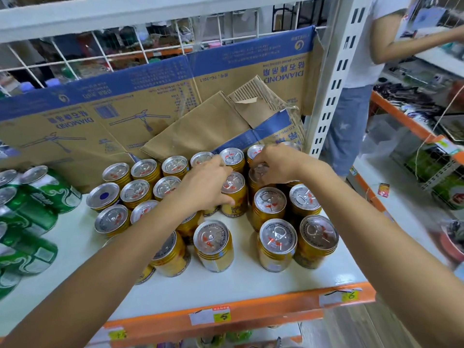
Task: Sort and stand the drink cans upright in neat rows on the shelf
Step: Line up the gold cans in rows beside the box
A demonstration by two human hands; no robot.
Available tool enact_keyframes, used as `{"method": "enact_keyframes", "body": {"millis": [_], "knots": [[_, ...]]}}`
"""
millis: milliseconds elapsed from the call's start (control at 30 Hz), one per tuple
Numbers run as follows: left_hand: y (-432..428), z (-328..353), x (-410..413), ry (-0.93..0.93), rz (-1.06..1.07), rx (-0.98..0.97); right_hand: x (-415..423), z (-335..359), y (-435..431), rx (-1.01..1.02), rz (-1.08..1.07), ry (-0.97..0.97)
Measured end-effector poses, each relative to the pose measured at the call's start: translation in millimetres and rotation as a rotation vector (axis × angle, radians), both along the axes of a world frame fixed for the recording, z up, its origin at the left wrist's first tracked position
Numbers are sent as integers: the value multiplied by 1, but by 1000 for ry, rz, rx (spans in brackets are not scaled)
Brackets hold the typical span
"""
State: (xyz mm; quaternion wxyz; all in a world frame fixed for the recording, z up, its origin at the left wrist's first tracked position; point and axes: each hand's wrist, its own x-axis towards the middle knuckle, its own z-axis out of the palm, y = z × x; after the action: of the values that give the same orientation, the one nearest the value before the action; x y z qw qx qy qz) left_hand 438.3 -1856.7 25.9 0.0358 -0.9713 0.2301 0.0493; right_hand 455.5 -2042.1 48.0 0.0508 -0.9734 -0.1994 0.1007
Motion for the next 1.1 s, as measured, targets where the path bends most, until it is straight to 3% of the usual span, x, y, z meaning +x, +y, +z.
{"method": "enact_keyframes", "body": {"millis": [400, 900, 1000, 1100], "knots": [[3, -11, -10, -59, -12, -204, -4, 4, 6, -32, 13, -29], [9, -10, -23, -96, -47, -271, -22, 6, 9, 6, -13, -48], [22, 10, -40, 41, -158, -317, -40, 8, 5, 85, -15, -102], [31, 28, -61, 301, -257, -83, -57, 5, 1, 104, -2, -69]]}}
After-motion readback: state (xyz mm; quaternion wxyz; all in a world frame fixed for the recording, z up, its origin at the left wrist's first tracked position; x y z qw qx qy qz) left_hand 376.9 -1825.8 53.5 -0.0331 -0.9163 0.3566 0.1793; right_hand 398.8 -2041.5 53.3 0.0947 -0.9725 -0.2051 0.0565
